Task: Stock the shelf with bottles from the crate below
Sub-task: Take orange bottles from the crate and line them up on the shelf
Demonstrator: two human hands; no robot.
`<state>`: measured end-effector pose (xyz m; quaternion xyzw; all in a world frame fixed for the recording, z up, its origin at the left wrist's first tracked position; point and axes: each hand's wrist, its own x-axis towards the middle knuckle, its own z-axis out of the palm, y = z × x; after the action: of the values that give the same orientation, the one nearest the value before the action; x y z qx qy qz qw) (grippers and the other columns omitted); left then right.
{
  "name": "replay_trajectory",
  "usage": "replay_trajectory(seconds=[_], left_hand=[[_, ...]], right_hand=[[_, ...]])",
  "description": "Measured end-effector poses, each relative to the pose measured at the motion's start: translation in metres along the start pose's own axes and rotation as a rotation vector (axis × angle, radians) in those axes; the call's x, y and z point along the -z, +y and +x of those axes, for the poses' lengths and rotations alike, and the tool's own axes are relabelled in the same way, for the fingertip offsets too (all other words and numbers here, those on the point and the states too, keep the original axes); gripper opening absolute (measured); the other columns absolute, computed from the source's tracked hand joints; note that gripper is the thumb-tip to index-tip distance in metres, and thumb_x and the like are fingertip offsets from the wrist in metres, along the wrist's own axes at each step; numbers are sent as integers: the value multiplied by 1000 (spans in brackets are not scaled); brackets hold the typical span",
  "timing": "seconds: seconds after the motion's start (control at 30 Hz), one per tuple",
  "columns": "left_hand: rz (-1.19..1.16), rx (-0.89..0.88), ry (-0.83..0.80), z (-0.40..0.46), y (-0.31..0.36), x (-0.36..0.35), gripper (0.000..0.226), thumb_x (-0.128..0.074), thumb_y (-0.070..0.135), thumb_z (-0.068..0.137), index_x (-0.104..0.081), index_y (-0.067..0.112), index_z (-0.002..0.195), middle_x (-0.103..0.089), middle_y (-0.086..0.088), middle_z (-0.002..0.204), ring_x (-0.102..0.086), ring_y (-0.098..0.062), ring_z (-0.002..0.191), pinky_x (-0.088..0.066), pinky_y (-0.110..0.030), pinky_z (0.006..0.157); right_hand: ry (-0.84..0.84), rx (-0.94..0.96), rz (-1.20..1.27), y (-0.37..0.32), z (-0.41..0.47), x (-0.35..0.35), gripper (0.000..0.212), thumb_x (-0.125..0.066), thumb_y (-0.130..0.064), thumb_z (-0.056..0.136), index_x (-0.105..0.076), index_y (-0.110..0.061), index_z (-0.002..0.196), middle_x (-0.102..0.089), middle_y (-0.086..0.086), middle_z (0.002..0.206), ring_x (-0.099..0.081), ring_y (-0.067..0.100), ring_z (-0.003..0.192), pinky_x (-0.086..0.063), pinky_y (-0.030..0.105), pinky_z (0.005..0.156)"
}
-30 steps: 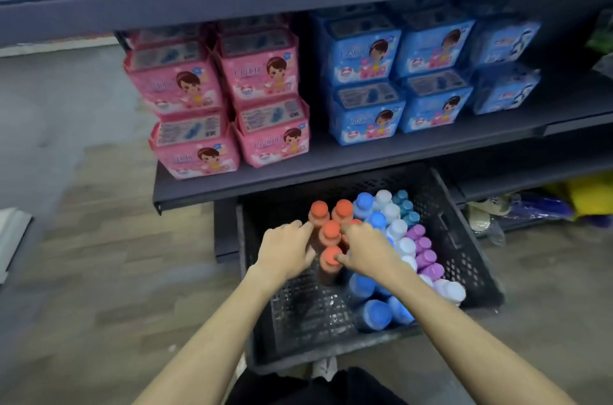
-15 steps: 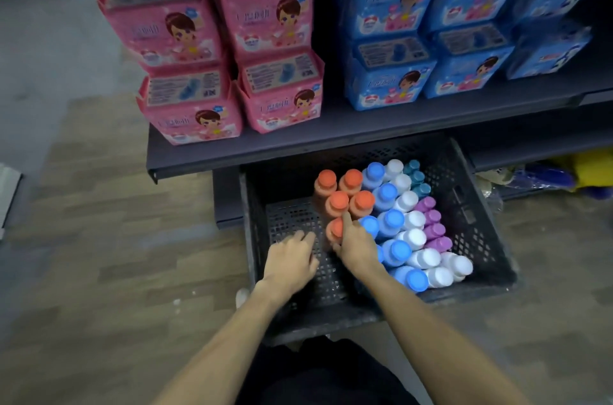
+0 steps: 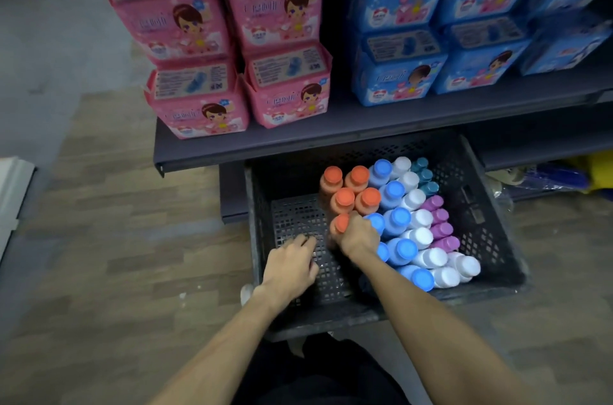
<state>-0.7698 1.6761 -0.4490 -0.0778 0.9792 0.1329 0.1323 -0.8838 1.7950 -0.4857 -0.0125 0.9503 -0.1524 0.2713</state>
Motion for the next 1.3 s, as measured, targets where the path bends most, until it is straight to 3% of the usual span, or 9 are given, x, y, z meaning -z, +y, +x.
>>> replay_trajectory(seconds=[0.17,0.3,0.53,0.63,0.9,1.13,1.2,1.3], left_hand=[[-19,8,72,7,3,7,25,-48,33,87,-51,20,108,-55,1,106,-57,-22,98,-47,-36,67],[-7,28,110,10,0,15,28,-49,34,87,-52,20,111,-55,1,106,-58,-22,99,-47,-36,66],[19,17,291,24,-9,62,24,-51,34,86,-54,20,106,-56,1,97,-60,-23,91,-50,-36,63],[-1,-1,378,28,-10,91,23,-53,34,85,-55,22,104,-58,4,93,-62,-23,84,-48,-35,59],[86,10,698,32,-10,187,16,-61,35,78,-54,21,78,-61,5,70,-63,-22,67,-33,-28,49],[213,26,923,10,6,284,27,-59,47,79,-53,22,68,-57,8,61,-60,-17,62,-35,-26,46],[264,12,989,0,10,310,28,-62,47,78,-54,22,67,-56,7,61,-59,-19,61,-30,-25,47],[350,-47,1046,-15,12,348,30,-56,49,79,-52,21,67,-56,6,62,-60,-20,62,-36,-27,47]], right_hand=[[62,97,-36,-2,-13,15,34,-62,-42,79,-63,-16,100,-67,9,93,-65,34,92,-53,35,74],[214,235,-17,-12,-23,49,36,-51,-52,73,-59,-18,84,-57,5,72,-66,37,78,-45,32,62],[381,416,42,-39,-47,129,46,-57,-64,67,-56,-18,72,-67,6,73,-66,34,77,-50,34,64],[410,508,79,-51,-62,164,46,-64,-63,65,-57,-18,76,-69,5,77,-65,33,80,-51,35,69],[599,759,231,-86,-104,246,42,-67,-60,66,-53,-21,72,-59,-8,70,-59,14,70,-47,32,63],[771,935,254,-118,-142,305,40,-60,-63,64,-50,-24,65,-58,-7,66,-56,14,66,-49,33,64],[795,984,236,-128,-156,325,39,-61,-60,65,-49,-23,63,-58,-7,62,-54,14,62,-49,33,62],[804,1057,225,-147,-175,359,40,-65,-50,68,-45,-16,59,-52,-4,53,-46,16,55,-48,32,58]])
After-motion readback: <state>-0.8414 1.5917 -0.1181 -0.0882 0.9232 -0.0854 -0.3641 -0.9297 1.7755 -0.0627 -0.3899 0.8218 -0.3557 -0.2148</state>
